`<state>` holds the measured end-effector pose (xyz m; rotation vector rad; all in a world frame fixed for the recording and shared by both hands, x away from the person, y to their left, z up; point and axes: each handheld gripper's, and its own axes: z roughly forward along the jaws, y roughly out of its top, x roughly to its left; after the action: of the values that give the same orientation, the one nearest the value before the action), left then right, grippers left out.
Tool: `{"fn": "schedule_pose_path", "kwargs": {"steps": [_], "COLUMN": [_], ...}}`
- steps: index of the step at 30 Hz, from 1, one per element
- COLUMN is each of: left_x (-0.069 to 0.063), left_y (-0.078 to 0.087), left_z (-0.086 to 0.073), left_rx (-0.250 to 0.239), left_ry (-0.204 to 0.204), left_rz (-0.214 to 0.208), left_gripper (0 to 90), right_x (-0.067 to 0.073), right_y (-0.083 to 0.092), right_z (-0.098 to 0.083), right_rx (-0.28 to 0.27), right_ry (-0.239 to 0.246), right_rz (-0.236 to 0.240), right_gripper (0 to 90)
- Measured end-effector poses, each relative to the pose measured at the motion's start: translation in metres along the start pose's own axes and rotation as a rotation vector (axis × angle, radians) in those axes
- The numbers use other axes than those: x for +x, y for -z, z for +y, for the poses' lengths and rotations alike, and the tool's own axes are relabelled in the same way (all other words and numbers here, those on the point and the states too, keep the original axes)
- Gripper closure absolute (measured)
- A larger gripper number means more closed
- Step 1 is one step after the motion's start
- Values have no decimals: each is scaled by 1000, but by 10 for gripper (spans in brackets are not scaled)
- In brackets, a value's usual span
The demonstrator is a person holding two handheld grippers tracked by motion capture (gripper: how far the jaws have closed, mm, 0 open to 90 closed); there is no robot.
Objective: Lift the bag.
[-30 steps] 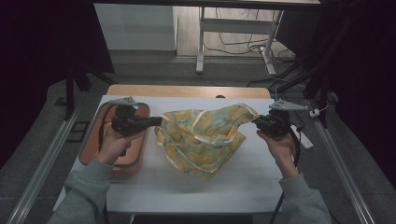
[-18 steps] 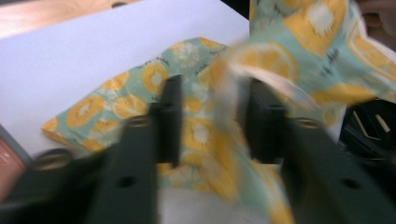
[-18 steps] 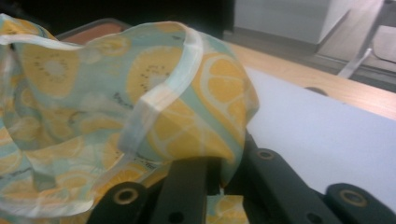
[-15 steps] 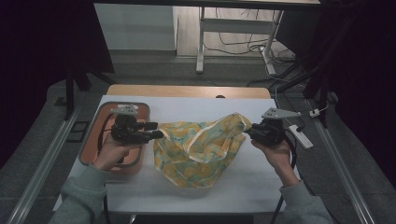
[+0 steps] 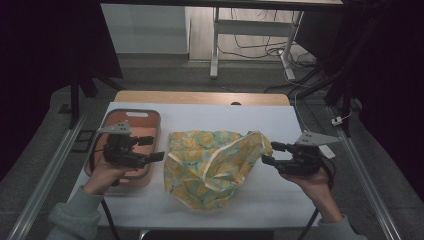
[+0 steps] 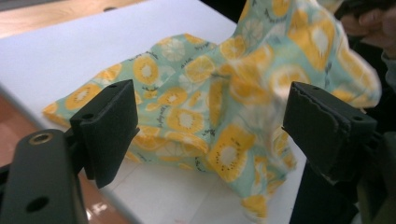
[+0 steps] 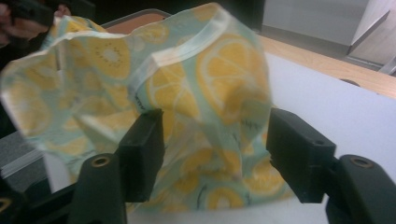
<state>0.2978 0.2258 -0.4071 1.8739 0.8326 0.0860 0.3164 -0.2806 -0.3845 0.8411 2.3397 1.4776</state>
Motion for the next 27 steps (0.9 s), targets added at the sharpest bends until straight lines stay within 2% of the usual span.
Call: {"fn": "schedule_pose_path", "kwargs": {"steps": [2, 5, 10, 15, 17, 22, 25, 27], "left_x": [2, 6, 7, 9, 11, 16, 16, 15], "left_y": [7, 7, -5, -14, -15, -14, -14, -15], "left_z": [-4, -8, -8, -10, -12, -17, -17, -18], "left_rx": [-12, -19, -4, 17, 22, 27, 25, 25], "left_ry": [14, 36, 27, 19, 24, 43, 47, 44], "left_rz": [33, 86, 145, 168, 174, 182, 185, 187], "left_gripper": [183, 189, 206, 217, 218, 221, 222, 222], "right_x": [1, -6, -19, -35, -44, -65, -70, -70], "right_y": [14, 28, 23, 14, 14, 17, 17, 14], "right_z": [-5, -13, -21, -22, -27, -50, -60, -62], "right_rx": [-13, -19, -12, 7, 10, 26, 37, 40], "right_ry": [-1, -17, -30, -28, -44, -105, -123, -121], "right_rz": [-32, -89, -148, -188, -211, -224, -236, -227], "right_gripper": [358, 357, 368, 369, 370, 379, 385, 385]}}
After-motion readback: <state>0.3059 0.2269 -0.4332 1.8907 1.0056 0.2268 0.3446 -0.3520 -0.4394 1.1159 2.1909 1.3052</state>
